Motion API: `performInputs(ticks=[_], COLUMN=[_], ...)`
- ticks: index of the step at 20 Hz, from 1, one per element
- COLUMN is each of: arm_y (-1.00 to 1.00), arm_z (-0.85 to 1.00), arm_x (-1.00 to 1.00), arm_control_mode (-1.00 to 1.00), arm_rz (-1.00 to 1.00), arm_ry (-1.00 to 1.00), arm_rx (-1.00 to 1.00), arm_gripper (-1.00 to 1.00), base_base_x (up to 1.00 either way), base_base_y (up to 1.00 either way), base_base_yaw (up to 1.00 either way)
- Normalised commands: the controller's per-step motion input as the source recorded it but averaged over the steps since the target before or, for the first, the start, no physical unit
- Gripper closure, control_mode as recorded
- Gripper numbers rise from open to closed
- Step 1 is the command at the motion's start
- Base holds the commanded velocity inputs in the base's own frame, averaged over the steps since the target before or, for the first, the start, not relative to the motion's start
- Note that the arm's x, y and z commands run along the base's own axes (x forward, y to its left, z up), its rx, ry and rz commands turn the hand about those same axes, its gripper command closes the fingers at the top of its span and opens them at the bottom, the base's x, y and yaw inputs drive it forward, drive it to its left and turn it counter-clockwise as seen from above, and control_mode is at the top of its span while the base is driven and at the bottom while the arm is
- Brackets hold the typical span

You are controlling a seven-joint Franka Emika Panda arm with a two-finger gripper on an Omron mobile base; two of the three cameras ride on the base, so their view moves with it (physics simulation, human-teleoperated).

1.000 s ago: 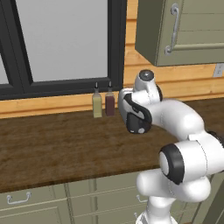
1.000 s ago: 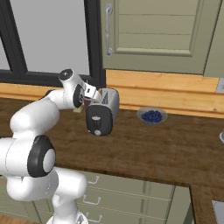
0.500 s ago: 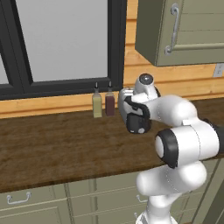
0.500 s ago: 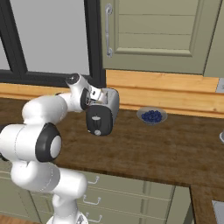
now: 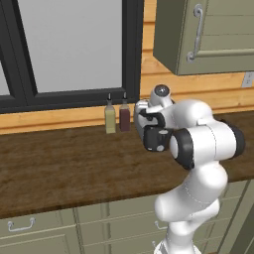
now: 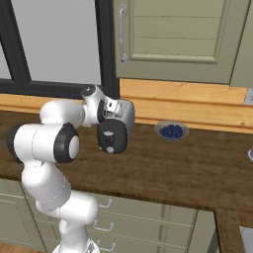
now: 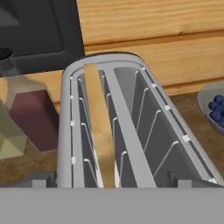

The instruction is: Start the toaster. Once the lever pops up, take the bread to the plate on the dining counter.

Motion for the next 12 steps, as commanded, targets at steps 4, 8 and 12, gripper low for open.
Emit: performInputs(ticks=[4, 8, 12], arm_y=[0.00, 0.00, 0.00], arm_z=[-0.25, -0.31, -0.30], arm_x=[0.30, 0.31, 0.32], arm_control_mode=[-1.00, -1.00, -1.00], arm_rz=[0.00, 0.00, 0.00], arm_ry=[0.00, 0.00, -0.01], arm_rx=[0.00, -0.01, -0.01], arm_gripper=[-1.00, -1.00, -1.00], base_base_x=[0.00, 0.00, 0.00], base_base_y=[0.00, 0.00, 0.00], base_base_yaw=[0.00, 0.00, 0.00])
